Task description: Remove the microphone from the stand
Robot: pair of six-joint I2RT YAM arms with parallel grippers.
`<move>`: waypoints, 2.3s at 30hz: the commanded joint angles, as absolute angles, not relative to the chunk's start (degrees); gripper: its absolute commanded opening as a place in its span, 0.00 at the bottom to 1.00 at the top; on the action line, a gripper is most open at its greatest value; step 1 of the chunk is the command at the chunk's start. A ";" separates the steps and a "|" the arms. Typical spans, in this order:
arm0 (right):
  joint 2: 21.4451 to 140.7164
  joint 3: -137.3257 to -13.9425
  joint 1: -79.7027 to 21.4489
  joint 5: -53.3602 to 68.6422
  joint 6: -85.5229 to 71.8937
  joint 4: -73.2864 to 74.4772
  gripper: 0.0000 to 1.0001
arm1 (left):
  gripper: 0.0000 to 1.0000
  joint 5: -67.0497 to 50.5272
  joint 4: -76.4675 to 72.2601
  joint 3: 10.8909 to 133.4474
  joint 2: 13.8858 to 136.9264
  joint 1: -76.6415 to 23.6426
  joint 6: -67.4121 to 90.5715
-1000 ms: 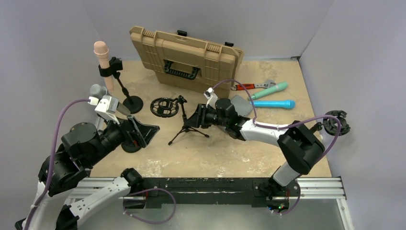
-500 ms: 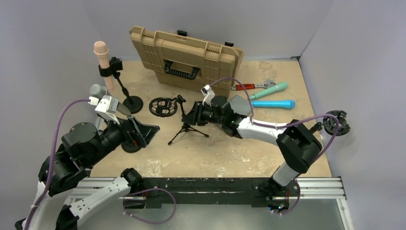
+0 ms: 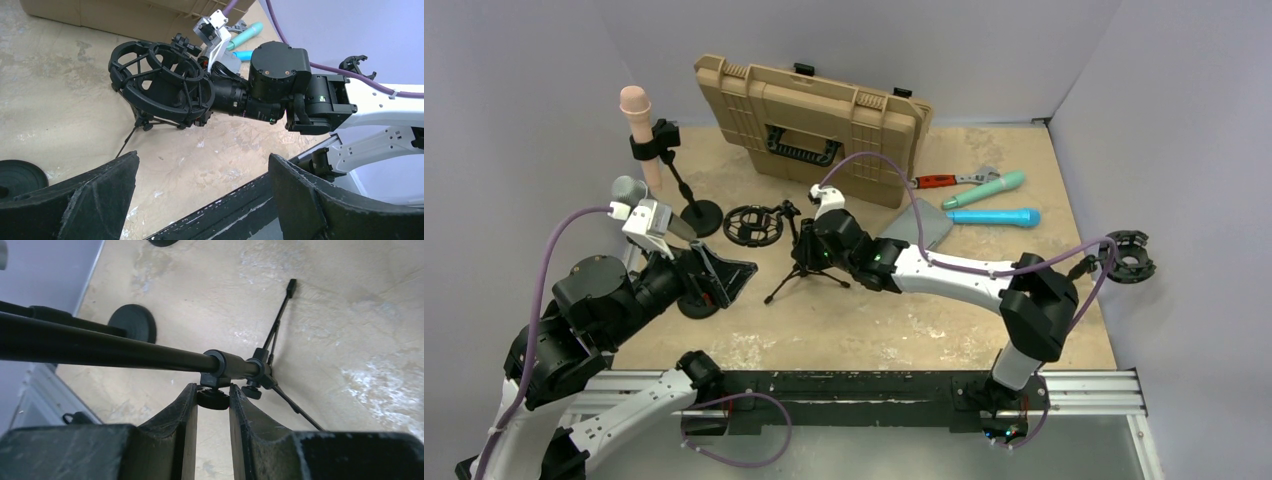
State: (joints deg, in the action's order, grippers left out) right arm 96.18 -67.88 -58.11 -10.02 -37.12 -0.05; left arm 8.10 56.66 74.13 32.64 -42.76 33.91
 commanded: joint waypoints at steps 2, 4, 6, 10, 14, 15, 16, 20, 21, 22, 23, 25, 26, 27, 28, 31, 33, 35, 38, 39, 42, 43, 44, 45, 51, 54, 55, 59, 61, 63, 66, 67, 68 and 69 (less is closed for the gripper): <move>96.12 -71.37 -60.23 -21.83 -32.79 7.82 0.04 | 0.98 8.88 55.39 73.93 32.05 -42.63 34.72; 95.64 -71.38 -60.42 -22.55 -31.70 8.07 0.08 | 0.98 9.32 55.52 73.95 31.74 -42.63 34.72; 94.80 -70.78 -60.55 -21.10 -30.22 7.46 0.15 | 0.97 9.64 55.49 73.96 31.60 -42.65 34.78; 92.66 -69.11 -60.47 -16.03 -29.18 5.24 0.43 | 0.97 10.05 55.36 74.00 31.49 -42.63 34.77; 88.92 -67.71 -60.19 -12.56 -29.13 4.43 0.60 | 0.97 10.60 55.14 73.98 31.40 -42.64 34.84; 87.72 -67.09 -59.86 -11.81 -29.40 4.10 0.62 | 0.97 10.83 55.06 73.85 31.30 -42.63 34.81; 86.51 -66.38 -59.21 -10.76 -29.63 3.63 0.65 | 0.97 11.01 55.04 73.75 31.20 -42.65 34.92; 80.63 -62.74 -54.77 -3.52 -30.43 0.53 0.67 | 0.97 11.16 54.62 73.50 30.95 -42.63 35.27; 79.03 -61.69 -53.24 -1.03 -30.68 -1.11 0.68 | 0.97 11.10 54.52 73.60 30.87 -42.68 35.25; 77.29 -60.71 -51.84 1.67 -30.89 -2.67 0.69 | 0.97 11.08 54.48 73.63 30.87 -42.66 35.29; 75.21 -59.83 -50.43 3.47 -31.28 -4.16 0.70 | 0.97 11.07 54.36 73.72 30.77 -42.63 35.35; 72.91 -59.34 -48.45 5.86 -31.50 -6.12 0.73 | 0.97 11.07 54.26 73.90 30.70 -42.63 35.29; 72.33 -59.89 -47.83 6.71 -31.22 -6.64 0.74 | 0.97 11.07 54.21 73.99 30.68 -42.63 35.34; 72.25 -60.87 -47.56 7.29 -30.87 -6.83 0.76 | 0.97 11.07 54.12 74.00 30.67 -42.65 35.30; 72.63 -62.49 -47.40 7.90 -30.39 -6.76 0.77 | 0.97 11.00 54.09 74.00 30.72 -42.63 35.33; 75.89 -69.62 -47.29 9.14 -29.58 -4.74 0.79 | 0.97 10.45 53.84 74.09 30.84 -42.63 35.54; 78.41 -73.02 -47.29 9.64 -29.60 -4.42 0.79 | 0.97 9.93 53.85 74.14 30.94 -42.69 35.73; 81.32 -76.29 -47.29 10.24 -29.77 -3.73 0.79 | 0.97 9.45 53.90 74.37 30.87 -42.63 35.78; 84.94 -79.30 -47.35 9.58 -30.09 -2.76 0.78 | 0.97 9.03 54.58 75.06 30.82 -42.68 35.78; 85.76 -79.94 -47.37 9.10 -30.25 -2.73 0.78 | 0.97 8.97 54.77 75.30 30.85 -42.63 35.74; 88.05 -80.78 -47.58 9.07 -30.83 -2.90 0.73 | 0.97 9.05 55.29 75.52 30.81 -42.65 35.52; 88.67 -80.82 -47.88 8.81 -30.85 -2.82 0.71 | 0.97 9.05 55.36 75.46 30.80 -42.67 35.55; 89.14 -80.59 -48.29 8.53 -30.68 -2.62 0.70 | 0.97 9.05 55.39 75.42 30.80 -42.68 35.51; 89.51 -80.13 -48.78 8.01 -30.33 -2.56 0.70 | 0.97 9.07 55.37 75.41 30.81 -42.66 35.43; 91.41 -75.48 -51.23 2.47 -28.07 -2.43 0.70 | 0.97 9.39 55.87 75.25 30.84 -42.64 34.88; 92.03 -73.56 -51.24 -1.44 -27.32 -2.26 0.70 | 0.97 9.58 55.82 75.07 30.85 -42.65 34.85; 92.33 -73.09 -51.24 -2.52 -26.99 -2.05 0.70 | 0.97 9.58 55.84 75.04 30.85 -42.63 34.83; 92.85 -71.53 -51.20 -5.34 -25.99 -1.19 0.70 | 0.97 10.03 56.15 75.06 30.76 -42.68 34.67; 92.71 -70.29 -51.25 -5.99 -25.79 -1.46 0.70 | 0.97 10.40 56.38 75.06 30.67 -42.64 34.60; 92.76 -69.37 -51.24 -6.63 -25.69 -1.21 0.70 | 0.97 10.63 56.47 74.90 30.70 -42.64 34.56; 92.71 -67.83 -51.24 -7.16 -25.74 -1.09 0.70 | 0.97 10.51 56.30 74.71 30.99 -42.63 34.58; 92.66 -67.25 -51.24 -7.21 -25.90 -1.16 0.70 | 0.97 10.46 56.29 74.65 31.09 -42.63 34.58; 92.73 -66.84 -51.24 -7.24 -26.02 -1.36 0.70 | 0.97 10.39 56.28 74.65 31.11 -42.64 34.56; 92.87 -66.42 -51.24 -7.21 -26.09 -1.57 0.71 | 0.97 10.37 56.25 74.55 31.16 -42.67 34.55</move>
State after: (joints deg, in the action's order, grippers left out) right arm 92.60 -68.03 -51.11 -5.02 -28.05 -4.47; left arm 9.85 56.88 74.04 31.05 -42.76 34.94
